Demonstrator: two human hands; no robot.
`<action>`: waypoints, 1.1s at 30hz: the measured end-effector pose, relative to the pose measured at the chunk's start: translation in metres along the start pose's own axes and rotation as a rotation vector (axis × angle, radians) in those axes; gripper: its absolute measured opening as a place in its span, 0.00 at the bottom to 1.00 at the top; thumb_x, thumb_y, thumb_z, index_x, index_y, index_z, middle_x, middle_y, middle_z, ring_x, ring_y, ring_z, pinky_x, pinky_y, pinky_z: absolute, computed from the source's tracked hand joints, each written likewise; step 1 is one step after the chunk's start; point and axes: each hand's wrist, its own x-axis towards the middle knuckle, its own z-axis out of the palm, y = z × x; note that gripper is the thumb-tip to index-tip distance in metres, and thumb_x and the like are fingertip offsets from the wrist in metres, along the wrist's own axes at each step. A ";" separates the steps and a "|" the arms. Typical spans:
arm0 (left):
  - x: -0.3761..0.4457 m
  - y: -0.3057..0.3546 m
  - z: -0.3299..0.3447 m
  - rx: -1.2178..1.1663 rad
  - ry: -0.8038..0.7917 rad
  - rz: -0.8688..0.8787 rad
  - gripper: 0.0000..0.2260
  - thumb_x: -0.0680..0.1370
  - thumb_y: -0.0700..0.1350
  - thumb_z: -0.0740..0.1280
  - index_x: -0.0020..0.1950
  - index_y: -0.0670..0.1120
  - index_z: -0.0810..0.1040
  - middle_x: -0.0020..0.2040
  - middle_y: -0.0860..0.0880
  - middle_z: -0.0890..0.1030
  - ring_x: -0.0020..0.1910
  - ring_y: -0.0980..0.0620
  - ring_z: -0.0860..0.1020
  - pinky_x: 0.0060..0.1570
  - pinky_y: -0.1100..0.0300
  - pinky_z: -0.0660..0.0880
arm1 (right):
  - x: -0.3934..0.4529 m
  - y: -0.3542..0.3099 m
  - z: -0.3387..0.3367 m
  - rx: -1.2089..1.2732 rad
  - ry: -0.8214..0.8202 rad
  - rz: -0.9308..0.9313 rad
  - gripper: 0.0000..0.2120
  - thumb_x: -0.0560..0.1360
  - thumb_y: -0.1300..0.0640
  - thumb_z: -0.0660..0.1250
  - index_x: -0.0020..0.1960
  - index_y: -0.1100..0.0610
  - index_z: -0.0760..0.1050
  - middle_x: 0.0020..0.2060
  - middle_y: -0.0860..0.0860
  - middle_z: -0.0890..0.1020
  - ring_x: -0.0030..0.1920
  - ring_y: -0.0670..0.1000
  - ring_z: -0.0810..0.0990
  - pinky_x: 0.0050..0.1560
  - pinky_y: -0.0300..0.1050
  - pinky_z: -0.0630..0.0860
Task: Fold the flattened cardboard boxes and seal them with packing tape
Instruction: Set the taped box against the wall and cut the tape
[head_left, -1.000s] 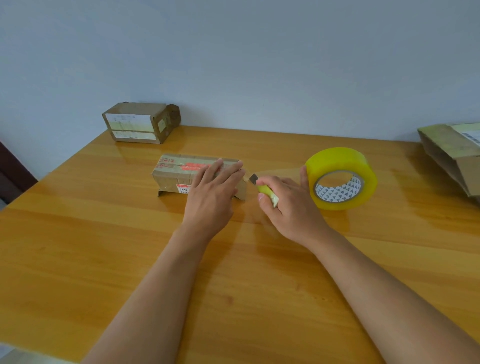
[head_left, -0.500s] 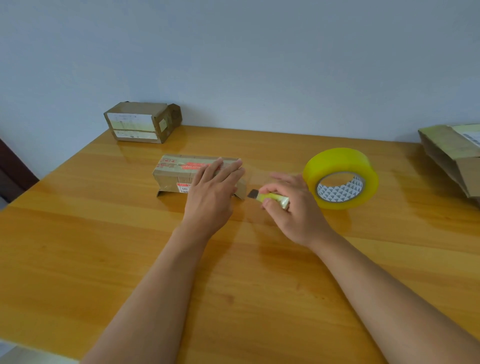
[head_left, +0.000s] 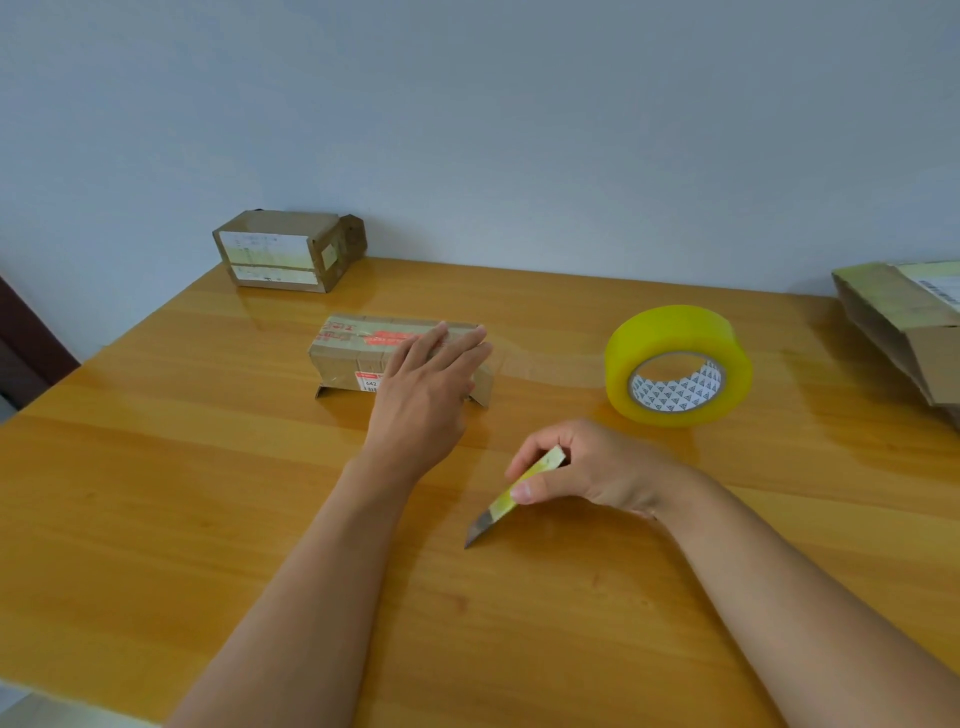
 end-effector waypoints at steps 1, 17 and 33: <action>0.000 0.000 0.000 0.001 0.002 0.001 0.21 0.80 0.40 0.66 0.73 0.50 0.72 0.74 0.53 0.71 0.76 0.46 0.63 0.74 0.48 0.57 | 0.000 -0.001 0.001 -0.013 0.006 0.004 0.05 0.71 0.55 0.77 0.46 0.49 0.83 0.36 0.42 0.80 0.39 0.39 0.76 0.42 0.33 0.71; 0.000 0.001 0.000 -0.002 0.010 0.011 0.21 0.79 0.39 0.66 0.73 0.49 0.73 0.74 0.53 0.71 0.76 0.45 0.64 0.74 0.49 0.56 | 0.049 0.033 0.001 -1.186 0.946 -0.451 0.16 0.71 0.61 0.73 0.57 0.62 0.76 0.56 0.58 0.79 0.59 0.60 0.76 0.58 0.54 0.75; 0.000 -0.011 -0.004 0.031 0.034 -0.083 0.21 0.79 0.38 0.65 0.72 0.49 0.74 0.74 0.53 0.72 0.76 0.43 0.63 0.73 0.46 0.56 | 0.054 0.044 -0.007 -1.165 1.010 -0.468 0.01 0.74 0.63 0.71 0.45 0.59 0.80 0.43 0.53 0.83 0.46 0.55 0.81 0.68 0.53 0.66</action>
